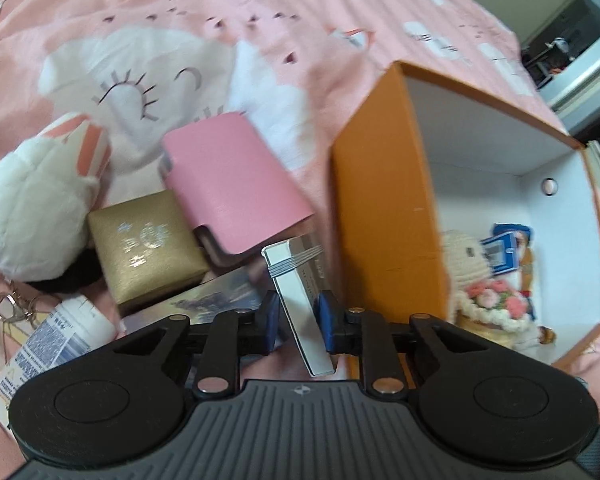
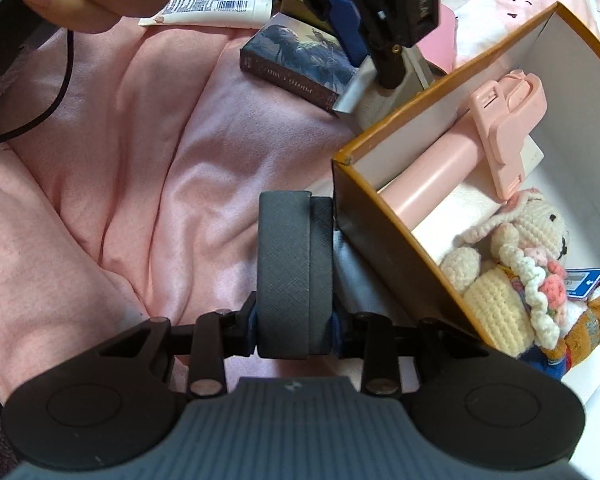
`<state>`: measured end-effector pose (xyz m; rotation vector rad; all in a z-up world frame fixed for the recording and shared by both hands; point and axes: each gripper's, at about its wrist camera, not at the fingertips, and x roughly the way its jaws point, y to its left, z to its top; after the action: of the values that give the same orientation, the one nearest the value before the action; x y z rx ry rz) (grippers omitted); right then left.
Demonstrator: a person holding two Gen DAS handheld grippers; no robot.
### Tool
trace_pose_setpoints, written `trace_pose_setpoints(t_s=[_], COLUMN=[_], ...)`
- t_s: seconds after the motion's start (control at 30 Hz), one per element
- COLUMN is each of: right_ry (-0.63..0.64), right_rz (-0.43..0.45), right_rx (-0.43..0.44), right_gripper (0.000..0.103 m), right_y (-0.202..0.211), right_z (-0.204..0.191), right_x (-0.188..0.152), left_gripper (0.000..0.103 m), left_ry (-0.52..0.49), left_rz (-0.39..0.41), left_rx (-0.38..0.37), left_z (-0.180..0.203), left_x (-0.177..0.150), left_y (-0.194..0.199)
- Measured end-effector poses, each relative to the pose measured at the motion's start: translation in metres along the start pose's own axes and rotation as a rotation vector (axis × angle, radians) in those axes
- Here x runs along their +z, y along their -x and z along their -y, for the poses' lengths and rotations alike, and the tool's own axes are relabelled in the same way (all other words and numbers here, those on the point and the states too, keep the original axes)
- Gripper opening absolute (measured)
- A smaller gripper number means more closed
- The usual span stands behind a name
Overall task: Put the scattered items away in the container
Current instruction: 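Grasp the white-and-grey box with the left tool while the right tool holds the dark box, then carry both boxes over the shoebox with both tools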
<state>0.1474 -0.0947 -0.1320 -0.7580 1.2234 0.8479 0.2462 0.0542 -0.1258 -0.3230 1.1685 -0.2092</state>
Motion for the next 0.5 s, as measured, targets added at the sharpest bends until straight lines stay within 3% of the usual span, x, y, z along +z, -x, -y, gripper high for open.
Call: trace_pose_setpoints(t_s=[0.3, 0.5], right_ry=[-0.064, -0.104], right_rz=[0.023, 0.055], right_rx=[-0.022, -0.053], right_gripper=[0.036, 0.036], right_y=[0.021, 0.034], right_z=[0.008, 0.013], right_x=[-0.013, -0.022], left_gripper=[0.025, 0.02], left_ry=[0.004, -0.011], left_rz=[0.017, 0.051], left_rx=[-0.005, -0.011], left_z=[0.004, 0.007], left_x=[0.001, -0.004], left_y=[-0.015, -0.003])
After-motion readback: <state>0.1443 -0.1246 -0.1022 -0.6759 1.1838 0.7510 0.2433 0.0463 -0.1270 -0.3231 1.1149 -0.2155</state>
